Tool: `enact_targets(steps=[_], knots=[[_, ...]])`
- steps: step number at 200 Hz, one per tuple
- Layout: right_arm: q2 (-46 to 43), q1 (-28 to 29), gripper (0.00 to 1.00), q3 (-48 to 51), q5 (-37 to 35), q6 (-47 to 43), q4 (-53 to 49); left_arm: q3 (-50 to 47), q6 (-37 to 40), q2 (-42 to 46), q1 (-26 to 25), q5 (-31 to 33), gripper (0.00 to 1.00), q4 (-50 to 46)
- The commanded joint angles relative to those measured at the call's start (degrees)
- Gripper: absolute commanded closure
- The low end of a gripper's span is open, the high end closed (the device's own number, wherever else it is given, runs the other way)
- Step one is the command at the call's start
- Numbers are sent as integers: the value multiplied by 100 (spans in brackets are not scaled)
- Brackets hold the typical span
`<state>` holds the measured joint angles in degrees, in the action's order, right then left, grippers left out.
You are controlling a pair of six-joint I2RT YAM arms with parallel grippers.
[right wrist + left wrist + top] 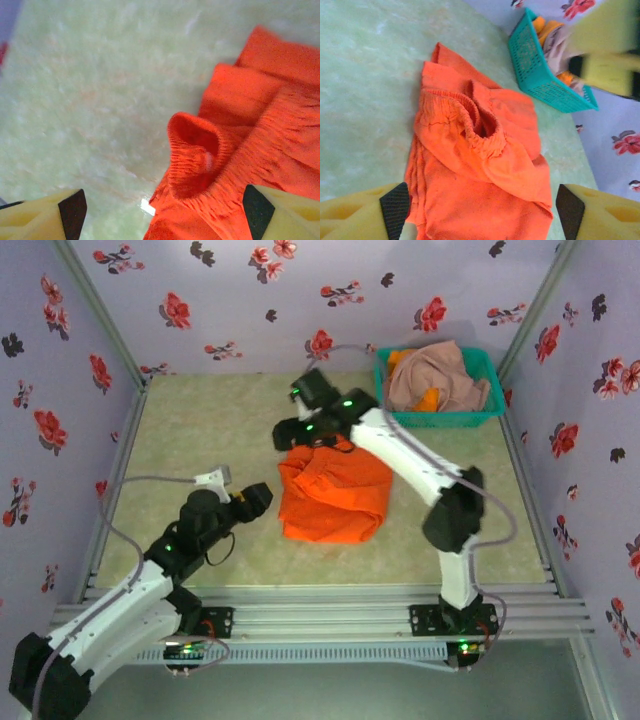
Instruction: Fold and stack the shorts
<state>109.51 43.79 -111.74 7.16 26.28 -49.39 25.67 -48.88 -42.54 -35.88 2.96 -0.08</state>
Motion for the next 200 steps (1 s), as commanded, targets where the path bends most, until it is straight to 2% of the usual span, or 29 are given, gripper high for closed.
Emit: enact_targets(steps=[1, 29, 74, 100, 141, 156, 169, 182, 200], knots=[[-601, -112, 16, 1188, 68, 620, 1101, 917, 273, -617, 151, -177, 19, -874], [-1171, -197, 17, 2434, -550, 517, 1559, 1955, 94, -1889, 297, -764, 19, -1371], [-1520, -371, 19, 3050, -960, 483, 1570, 3112, -385, -3760, 326, -1228, 17, -1725], [-1647, -441, 19, 3181, -1093, 474, 1479, 3160, -758, -4377, 303, -1337, 23, -1513], [-1748, -529, 19, 3384, -1194, 457, 1527, 3067, -1112, -4835, 153, -1367, 33, -1046], [-1737, -556, 19, 3411, -1182, 451, 1516, 3093, -1182, -4943, 111, -1366, 41, -915], [-1740, -565, 19, 3424, -1198, 435, 1511, 3076, -1236, -4974, 107, -1368, 53, -788], [-1751, -571, 19, 3457, -1235, 415, 1502, 3037, -1233, -4982, 107, -1367, 68, -748], [-1771, -582, 19, 3508, -1293, 379, 1478, 2884, -1250, -4882, 107, -1392, 94, -796]])
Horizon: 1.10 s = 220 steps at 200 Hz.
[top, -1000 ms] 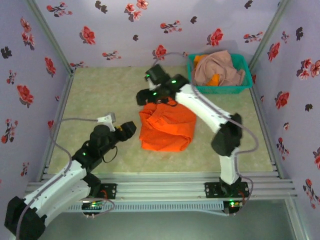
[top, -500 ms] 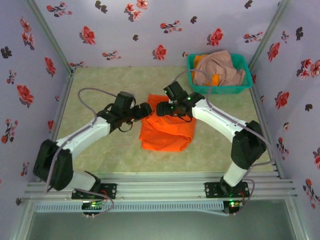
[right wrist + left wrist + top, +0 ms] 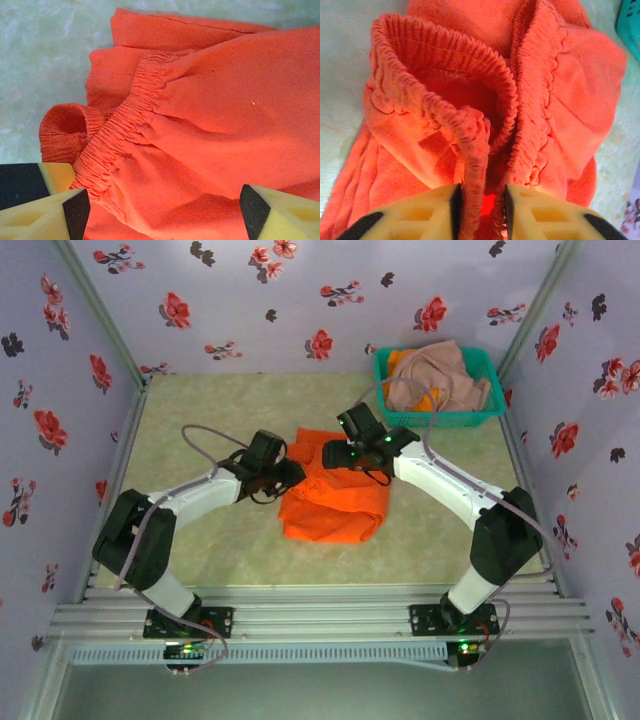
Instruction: Fold and stack the shorts
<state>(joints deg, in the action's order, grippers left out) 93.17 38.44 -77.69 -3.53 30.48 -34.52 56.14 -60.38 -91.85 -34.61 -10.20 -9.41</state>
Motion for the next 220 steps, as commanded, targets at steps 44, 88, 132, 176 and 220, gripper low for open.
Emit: enact_targets(steps=[44, 88, 132, 176, 220], knots=[[-185, -73, 20, 287, -161, -145, -80, -1656, -616, 1114, -170, -66, 100, 440], [58, -65, 19, 476, 365, -96, 0, -2743, -943, 1338, -308, -35, 98, 885], [298, 12, 18, 503, 697, -60, 120, -2616, -641, 1665, -171, -29, 68, 697], [342, 137, 17, 343, 732, -115, 225, -1615, 105, 2854, 591, 68, 28, -836], [658, 270, 18, -44, 771, 52, 409, -1176, 439, 2338, 1091, -132, 25, -1139]])
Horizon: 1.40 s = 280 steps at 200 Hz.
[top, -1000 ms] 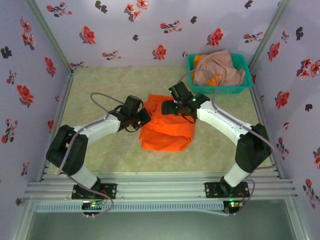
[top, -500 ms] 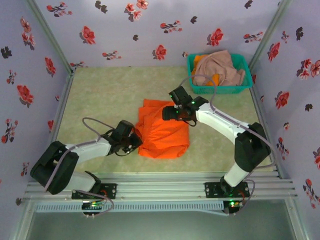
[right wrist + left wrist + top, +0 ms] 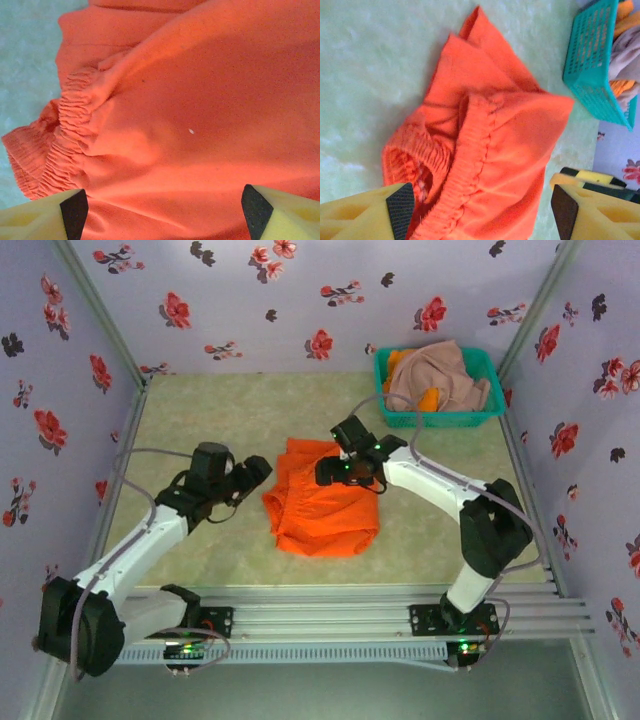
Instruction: Fold and stack the shorts
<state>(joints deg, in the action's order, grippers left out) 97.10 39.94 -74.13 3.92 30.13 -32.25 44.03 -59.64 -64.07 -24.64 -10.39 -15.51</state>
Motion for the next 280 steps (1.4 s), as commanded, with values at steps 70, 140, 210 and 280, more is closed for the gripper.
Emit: enact_targets(steps=[70, 140, 210, 280], knots=[[2090, 690, 19, -2564, -824, -87, -765, -118, 239, -1751, 316, -189, 30, 378], [2866, 633, 23, -3450, -906, -1077, -1512, -127, 59, -2334, 328, -438, 44, 944], [2628, -100, 19, -3344, 1179, -3936, -1701, -200, -52, -2707, 323, -678, 84, 1313], [3212, -259, 26, -3634, 2416, -5723, -1712, -185, 85, -2689, 325, -736, 100, 1348]])
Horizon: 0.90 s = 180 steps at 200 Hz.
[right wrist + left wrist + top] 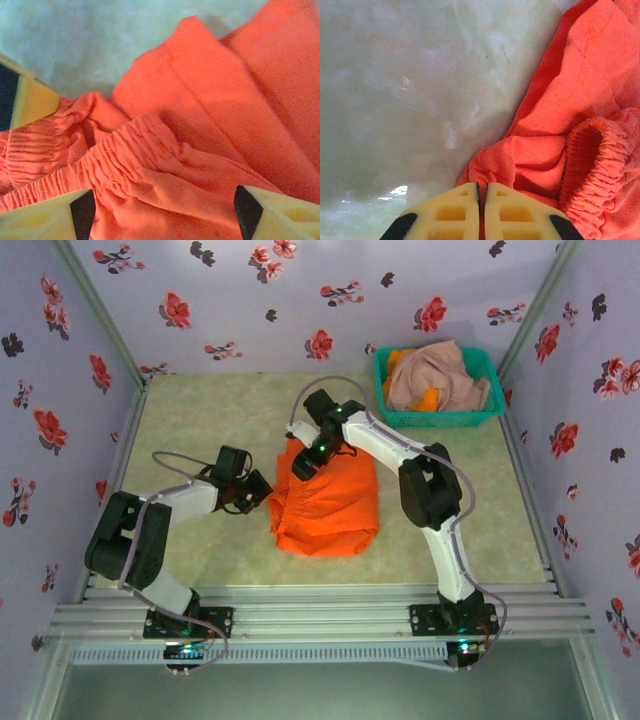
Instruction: Fold and stack the shorts
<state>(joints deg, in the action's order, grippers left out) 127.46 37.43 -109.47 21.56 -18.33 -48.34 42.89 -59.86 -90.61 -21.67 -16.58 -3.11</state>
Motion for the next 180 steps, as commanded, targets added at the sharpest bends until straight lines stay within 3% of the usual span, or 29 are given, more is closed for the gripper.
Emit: enact_targets(steps=[1, 40, 76, 117, 136, 160, 180], knots=[[184, -8, 26, -114, 654, -894, -113, -71, 115, -36, 30, -126, 100, 109], [676, -9, 32, -717, 722, -1565, -888, -3, 228, -3, 29, -174, 100, 110], [710, -8, 44, -690, 1093, -1664, -911, 69, 254, -10, 31, -197, 100, 96], [850, 36, 53, -679, 940, -1788, -923, 158, 325, 26, 24, -196, 100, 74], [865, 49, 64, -663, 952, -1805, -888, 183, 334, 28, 31, -197, 100, 108], [706, 49, 90, -533, 836, -1781, -634, 221, 387, 105, 31, -194, 100, 196], [421, 41, 99, -340, 788, -1797, -426, 343, 600, 232, 22, -196, 100, 166]])
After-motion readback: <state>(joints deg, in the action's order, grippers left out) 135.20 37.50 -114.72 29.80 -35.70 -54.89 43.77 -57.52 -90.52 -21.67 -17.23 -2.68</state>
